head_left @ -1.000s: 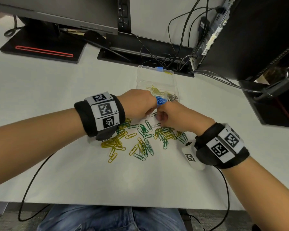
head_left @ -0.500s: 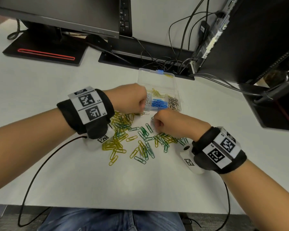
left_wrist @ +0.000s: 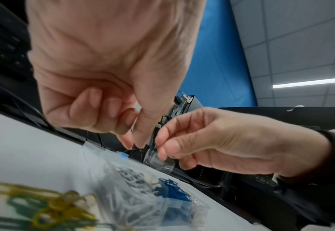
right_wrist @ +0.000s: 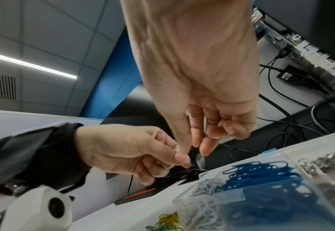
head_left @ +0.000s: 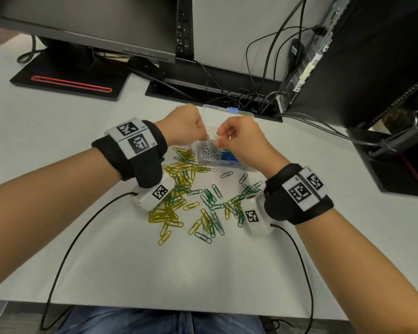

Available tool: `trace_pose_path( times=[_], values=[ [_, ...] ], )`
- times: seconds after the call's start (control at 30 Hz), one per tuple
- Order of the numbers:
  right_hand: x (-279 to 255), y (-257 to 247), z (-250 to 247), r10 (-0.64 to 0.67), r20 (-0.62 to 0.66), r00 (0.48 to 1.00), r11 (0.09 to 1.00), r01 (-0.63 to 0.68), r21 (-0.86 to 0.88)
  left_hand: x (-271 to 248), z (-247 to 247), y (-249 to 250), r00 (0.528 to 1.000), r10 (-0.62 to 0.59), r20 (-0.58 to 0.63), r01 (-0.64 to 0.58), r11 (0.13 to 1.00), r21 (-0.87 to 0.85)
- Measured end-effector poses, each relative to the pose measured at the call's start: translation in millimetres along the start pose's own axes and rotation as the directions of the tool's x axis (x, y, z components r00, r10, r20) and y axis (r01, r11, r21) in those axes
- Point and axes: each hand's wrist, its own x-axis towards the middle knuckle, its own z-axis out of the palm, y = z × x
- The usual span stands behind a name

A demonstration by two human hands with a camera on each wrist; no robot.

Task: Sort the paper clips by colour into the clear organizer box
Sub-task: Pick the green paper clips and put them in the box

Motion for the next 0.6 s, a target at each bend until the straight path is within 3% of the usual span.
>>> trace_pose_path(
  times=[0.1, 0.23, 0.43, 0.6],
  values=[
    [-5.5, -2.6, 0.7, -0.057, 0.020, 0.998, 0.994, 0.059, -0.095, -8.1, -10.4, -6.3, 1.000, 0.024, 0.000, -0.024, 0.998, 0.061],
    [-22.9, -6.0, 10.9, -0.097, 0.207, 0.974, 0.937, 0.160, -0.310, -20.4, -15.3, -18.3, 0.994, 0.051, 0.095, -0.072, 0.970, 0.232],
    [-41.2, 7.1, 13.0, 0.098, 0.422, 0.901, 0.867, 0.131, -0.480, -39.7, -13.3, -33.3, 0.976, 0.084, 0.203, -0.163, 0.895, 0.415],
    [-45.3, 14.3, 5.0, 0.008, 0.294, 0.956, 0.903, 0.120, -0.413, -49.5, -16.3, -38.7, 0.980, 0.042, 0.192, -0.134, 0.858, 0.496]
  ],
)
